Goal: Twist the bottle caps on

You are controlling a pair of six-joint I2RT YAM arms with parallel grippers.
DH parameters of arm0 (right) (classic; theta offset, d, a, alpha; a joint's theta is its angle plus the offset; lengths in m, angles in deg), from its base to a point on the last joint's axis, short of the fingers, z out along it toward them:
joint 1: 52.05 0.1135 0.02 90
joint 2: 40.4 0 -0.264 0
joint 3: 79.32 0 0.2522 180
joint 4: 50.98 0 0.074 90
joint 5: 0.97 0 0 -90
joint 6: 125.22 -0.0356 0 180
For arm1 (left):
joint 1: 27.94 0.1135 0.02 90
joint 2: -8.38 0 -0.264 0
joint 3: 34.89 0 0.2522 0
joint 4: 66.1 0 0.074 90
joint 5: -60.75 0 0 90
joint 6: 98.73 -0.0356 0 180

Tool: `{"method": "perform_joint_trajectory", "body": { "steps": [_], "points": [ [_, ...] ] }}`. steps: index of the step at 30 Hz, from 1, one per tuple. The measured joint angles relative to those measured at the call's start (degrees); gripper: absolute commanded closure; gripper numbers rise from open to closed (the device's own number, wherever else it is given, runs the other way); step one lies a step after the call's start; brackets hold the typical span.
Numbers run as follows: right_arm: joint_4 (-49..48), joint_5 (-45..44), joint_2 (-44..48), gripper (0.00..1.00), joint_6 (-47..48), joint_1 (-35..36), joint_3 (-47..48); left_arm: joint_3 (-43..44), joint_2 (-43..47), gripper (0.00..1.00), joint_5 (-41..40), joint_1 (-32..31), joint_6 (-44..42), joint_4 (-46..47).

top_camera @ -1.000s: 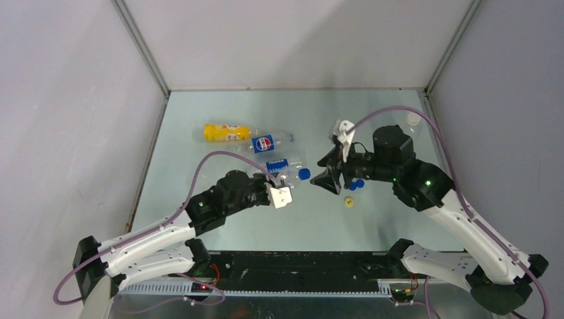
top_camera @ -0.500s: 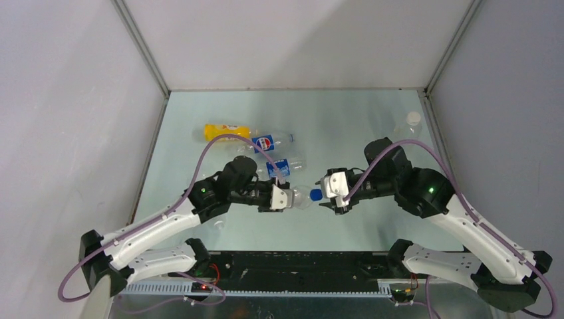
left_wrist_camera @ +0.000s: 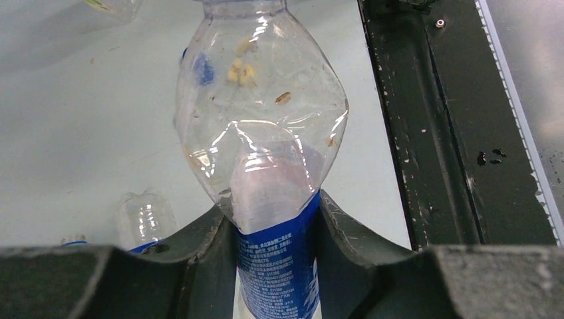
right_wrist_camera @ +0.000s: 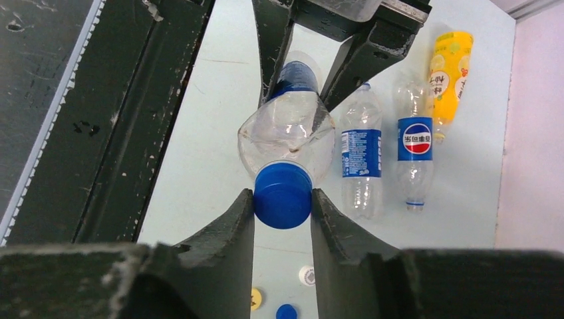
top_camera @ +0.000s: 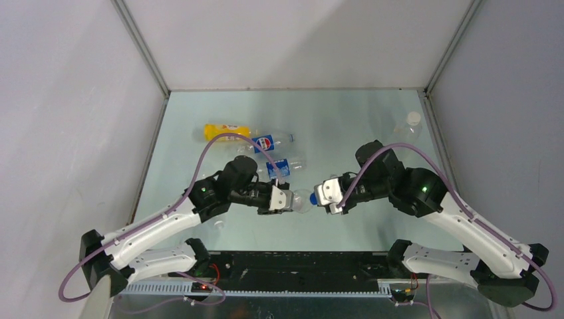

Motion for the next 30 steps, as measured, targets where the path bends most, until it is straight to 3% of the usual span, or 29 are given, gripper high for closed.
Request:
{"method": "perform_joint_trajectory", "body": {
  "steps": [2,4,10,14,21,28,30],
  "points": [
    [-0.1,-0.3,-0.2,0.97,-1.0,0.0,0.0,0.0,0.0,0.89,0.0,0.1,0.1,-0.2],
    [-0.5,-0.6,-0.4,1.00,-2.8,0.1,0.0,0.0,0.0,0.88,0.0,0.1,0.4,-0.7],
    [-3.5,-4.2,-1.1,1.00,-16.2,0.2,0.0,-0.5,0.4,0.87,-2.5,0.2,1.4,0.2],
    [-7.6,-8.7,-2.0,1.00,-29.5,0.2,0.0,-3.9,3.4,0.87,-9.1,-0.7,1.6,5.4],
    [-12.1,-18.6,-3.3,1.00,-53.8,0.2,0.0,-12.4,8.4,0.86,-31.6,-9.0,-0.2,19.2],
    [-12.3,-30.3,-5.2,1.00,-76.0,1.2,0.0,-19.0,6.2,0.85,-51.9,-16.3,-4.3,34.0],
    [-12.6,-32.7,-5.2,0.81,-79.1,1.6,0.0,-19.5,5.1,0.86,-55.1,-17.3,-4.6,36.8]
  ]
}}
